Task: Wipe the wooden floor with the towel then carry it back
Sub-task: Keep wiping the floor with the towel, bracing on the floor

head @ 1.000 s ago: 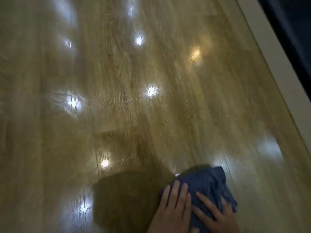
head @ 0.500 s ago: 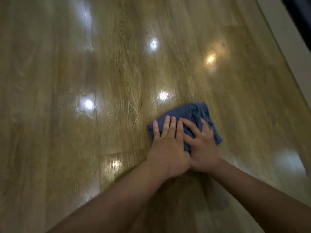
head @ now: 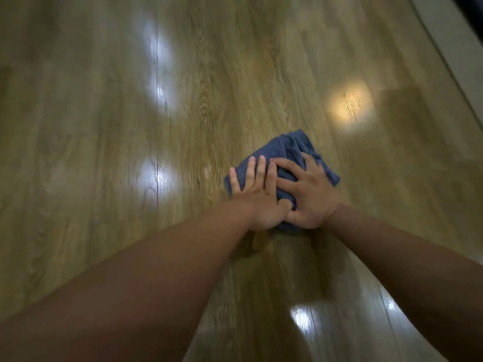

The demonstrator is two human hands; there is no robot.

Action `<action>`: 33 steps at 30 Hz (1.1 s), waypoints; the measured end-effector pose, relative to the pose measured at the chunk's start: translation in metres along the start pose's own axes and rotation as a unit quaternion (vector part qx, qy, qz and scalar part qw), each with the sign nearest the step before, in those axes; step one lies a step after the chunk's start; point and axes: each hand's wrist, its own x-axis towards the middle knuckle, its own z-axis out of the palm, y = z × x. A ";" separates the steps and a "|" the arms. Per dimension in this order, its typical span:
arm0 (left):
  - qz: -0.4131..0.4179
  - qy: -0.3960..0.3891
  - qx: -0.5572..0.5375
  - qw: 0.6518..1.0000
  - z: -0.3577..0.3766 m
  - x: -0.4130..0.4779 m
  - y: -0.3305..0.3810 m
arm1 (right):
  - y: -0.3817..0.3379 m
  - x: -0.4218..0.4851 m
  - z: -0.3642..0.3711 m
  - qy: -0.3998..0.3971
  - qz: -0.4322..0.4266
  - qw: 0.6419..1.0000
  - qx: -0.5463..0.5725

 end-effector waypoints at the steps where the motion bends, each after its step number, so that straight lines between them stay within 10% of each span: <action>1: -0.002 -0.008 -0.001 1.000 -0.006 0.006 -0.001 | 0.007 0.008 -0.002 -0.008 -0.006 1.000 -0.001; 21: -0.033 0.084 0.053 0.995 -0.129 0.157 -0.032 | 0.109 0.180 -0.039 0.023 0.017 1.000 -0.002; 27: 0.029 0.070 0.115 0.990 -0.072 0.066 -0.017 | 0.029 0.073 -0.005 0.060 0.142 0.984 0.095; 33: 0.002 0.003 0.119 0.993 0.016 -0.032 0.008 | -0.024 -0.032 0.016 0.055 0.081 0.993 0.073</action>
